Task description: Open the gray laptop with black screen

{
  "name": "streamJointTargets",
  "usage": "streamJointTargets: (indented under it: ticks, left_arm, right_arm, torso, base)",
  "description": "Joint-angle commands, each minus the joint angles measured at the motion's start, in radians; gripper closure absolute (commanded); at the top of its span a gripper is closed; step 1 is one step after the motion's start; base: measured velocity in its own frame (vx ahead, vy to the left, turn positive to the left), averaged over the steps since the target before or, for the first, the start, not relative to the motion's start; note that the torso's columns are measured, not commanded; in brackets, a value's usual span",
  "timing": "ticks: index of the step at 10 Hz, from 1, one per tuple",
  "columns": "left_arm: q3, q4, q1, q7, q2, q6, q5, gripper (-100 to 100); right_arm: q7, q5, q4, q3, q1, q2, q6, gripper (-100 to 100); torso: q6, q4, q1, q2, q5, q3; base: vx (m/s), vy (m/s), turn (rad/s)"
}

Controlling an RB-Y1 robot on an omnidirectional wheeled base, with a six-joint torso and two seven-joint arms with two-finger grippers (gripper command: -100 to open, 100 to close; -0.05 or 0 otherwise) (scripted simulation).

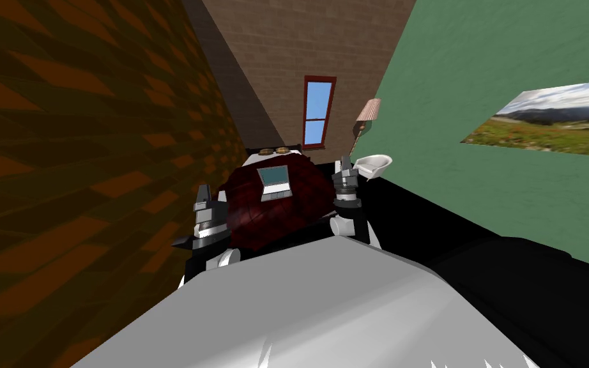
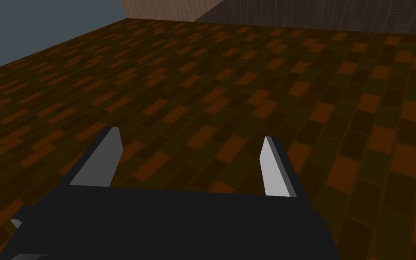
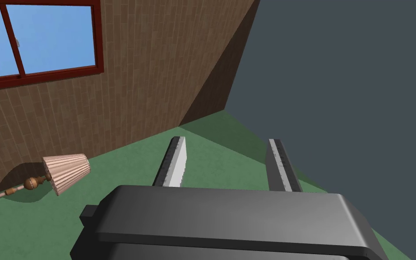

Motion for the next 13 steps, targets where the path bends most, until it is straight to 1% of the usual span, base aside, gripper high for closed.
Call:
streamJointTargets:
  ticks: [1, 2, 3, 4, 5, 8, 11, 12, 13]
  left_arm:
    - [0.0, 0.0, 0.0, 0.0, 0.0, 0.0, 0.0, 0]
    - [0.0, 0.0, 0.0, 0.0, 0.0, 0.0, 0.0, 0]
    - [0.011, 0.017, -0.023, 0.019, 0.032, 0.017, -0.022, -100]
    - [0.018, 0.029, -0.039, 0.031, 0.047, 0.028, -0.037, -100]
    - [0.027, 0.044, -0.058, 0.047, 0.063, 0.041, -0.055, -100]
    - [0.062, 0.105, -0.132, 0.109, 0.117, 0.095, -0.127, -100]
    - [0.109, 0.189, -0.219, 0.191, 0.178, 0.163, -0.218, -100]
    - [0.109, 0.189, -0.227, 0.191, 0.178, 0.163, -0.222, -100]
    - [0.127, 0.222, -0.262, 0.222, 0.2, 0.189, -0.257, -100]
  right_arm:
    - [0.0, 0.0, 0.0, 0.0, 0.0, 0.0, 0.0, 0]
    - [0.0, 0.0, 0.0, 0.0, 0.0, 0.0, 0.0, 0]
    - [0.0, 0.0, 0.0, 0.0, 0.0, 0.0, 0.0, 0]
    - [0.0, 0.0, 0.0, 0.0, 0.0, 0.0, 0.0, 0]
    - [0.0, 0.0, 0.0, 0.0, 0.0, 0.0, 0.0, 0]
    - [0.0, 0.0, 0.001, 0.0, 0.0, 0.0, 0.0, 0]
    - [0.0, 0.0, 0.001, 0.0, 0.0, 0.0, 0.0, 0]
    - [0.0, 0.0, 0.001, 0.0, 0.0, 0.0, 0.0, 0]
    - [0.0, 0.0, 0.001, 0.0, 0.0, 0.0, 0.0, 0]
  torso:
    - [0.0, 0.074, 0.0, 0.074, 0.0, -0.148]
    - [0.0, 0.148, 0.0, 0.148, 0.0, -0.295]
    - [0.0, 0.221, 0.0, 0.221, 0.0, -0.443]
    - [0.0, 0.255, 0.001, 0.256, 0.0, -0.511]
    - [0.0, 0.265, 0.001, 0.266, 0.0, -0.53]
    - [0.0, 0.268, 0.001, 0.269, 0.0, -0.536]
    - [0.0, 0.268, -0.001, 0.268, 0.0, -0.537]
    - [0.0, 0.268, 0.0, 0.268, 0.0, -0.537]
    - [-0.001, 0.268, 0.0, 0.267, 0.0, -0.537]
  base:
    - [0.0, 0.0, 0.0]
    - [0.0, 0.0, 0.0]
    - [-0.02, 0.008, -0.122]
    - [-0.042, 0.019, -0.161]
    - [-0.05, 0.023, -0.169]
    - [-0.067, 0.034, -0.191]
    - [-0.083, 0.03, -0.249]
    - [-0.061, 0.027, -0.144]
    - [-0.049, 0.017, -0.163]
